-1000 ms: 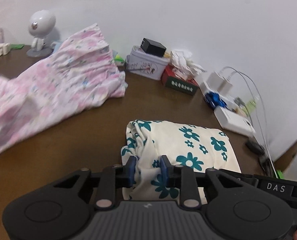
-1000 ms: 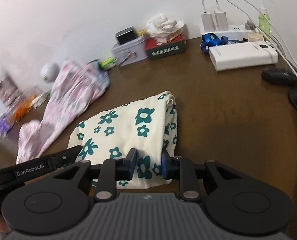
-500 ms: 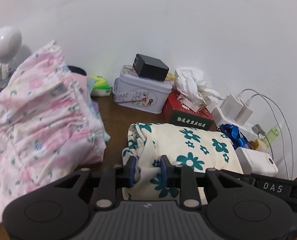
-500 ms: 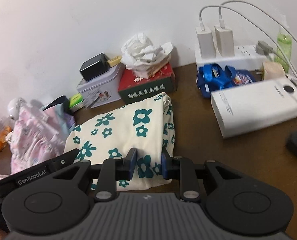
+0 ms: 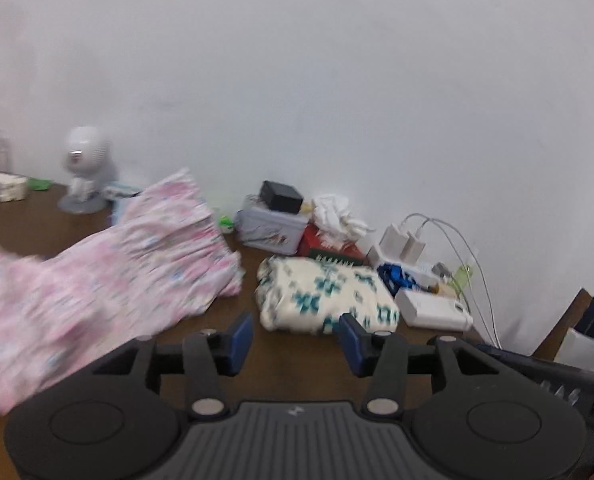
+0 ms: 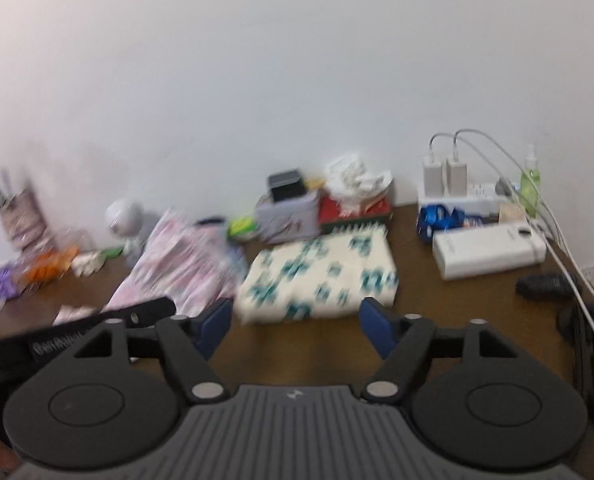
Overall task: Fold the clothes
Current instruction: 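Open both grippers and withdraw them from the folded shirt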
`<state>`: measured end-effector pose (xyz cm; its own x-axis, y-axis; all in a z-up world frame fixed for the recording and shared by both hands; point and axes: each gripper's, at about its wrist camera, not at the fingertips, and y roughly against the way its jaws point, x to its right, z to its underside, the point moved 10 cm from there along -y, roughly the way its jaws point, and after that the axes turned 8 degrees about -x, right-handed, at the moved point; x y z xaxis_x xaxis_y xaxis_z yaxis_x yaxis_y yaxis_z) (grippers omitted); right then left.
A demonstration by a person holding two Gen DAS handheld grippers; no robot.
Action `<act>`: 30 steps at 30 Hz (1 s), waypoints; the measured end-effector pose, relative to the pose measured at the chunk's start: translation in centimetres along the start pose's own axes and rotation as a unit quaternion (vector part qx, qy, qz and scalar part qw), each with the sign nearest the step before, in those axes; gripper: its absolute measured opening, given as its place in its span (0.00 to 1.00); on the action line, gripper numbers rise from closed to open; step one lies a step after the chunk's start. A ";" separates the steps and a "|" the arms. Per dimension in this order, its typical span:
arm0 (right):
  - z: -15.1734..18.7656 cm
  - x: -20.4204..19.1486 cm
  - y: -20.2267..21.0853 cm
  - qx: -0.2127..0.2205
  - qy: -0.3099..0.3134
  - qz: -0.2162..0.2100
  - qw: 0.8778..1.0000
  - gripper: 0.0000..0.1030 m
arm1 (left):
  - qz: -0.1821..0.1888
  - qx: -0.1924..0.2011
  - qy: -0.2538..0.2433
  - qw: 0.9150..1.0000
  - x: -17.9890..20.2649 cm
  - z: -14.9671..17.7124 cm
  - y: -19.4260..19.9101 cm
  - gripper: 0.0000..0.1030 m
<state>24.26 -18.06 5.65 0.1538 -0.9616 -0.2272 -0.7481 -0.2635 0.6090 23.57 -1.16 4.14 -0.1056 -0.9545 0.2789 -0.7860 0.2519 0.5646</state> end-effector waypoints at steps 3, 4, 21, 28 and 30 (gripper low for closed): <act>3.6 -2.0 1.8 -0.019 0.018 -0.010 1.000 0.74 | -0.023 -0.001 -0.026 0.999 -0.5 3.0 3.6 0.54; 5.0 -2.4 2.3 -0.025 0.026 -0.012 0.999 0.75 | -0.034 -0.005 -0.033 0.999 -0.9 4.2 4.7 0.56; 17.9 -1.3 5.9 -0.080 0.056 0.004 0.995 0.80 | -0.166 -0.050 0.018 0.985 -13.4 12.8 10.5 0.64; 17.3 -1.1 4.8 -0.079 0.042 0.006 0.996 0.80 | -0.223 -0.034 -0.047 0.973 -16.4 5.0 5.7 0.67; 17.1 -1.1 4.3 -0.082 0.047 0.016 0.995 0.80 | -0.241 -0.036 -0.067 0.967 -16.8 3.0 3.8 0.68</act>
<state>9.88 -16.80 -4.49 0.1960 -0.9708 -0.1385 -0.6399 -0.2336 0.7321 20.51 15.40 -0.71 0.1811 -0.9746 -0.1319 -0.7189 -0.2227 0.6585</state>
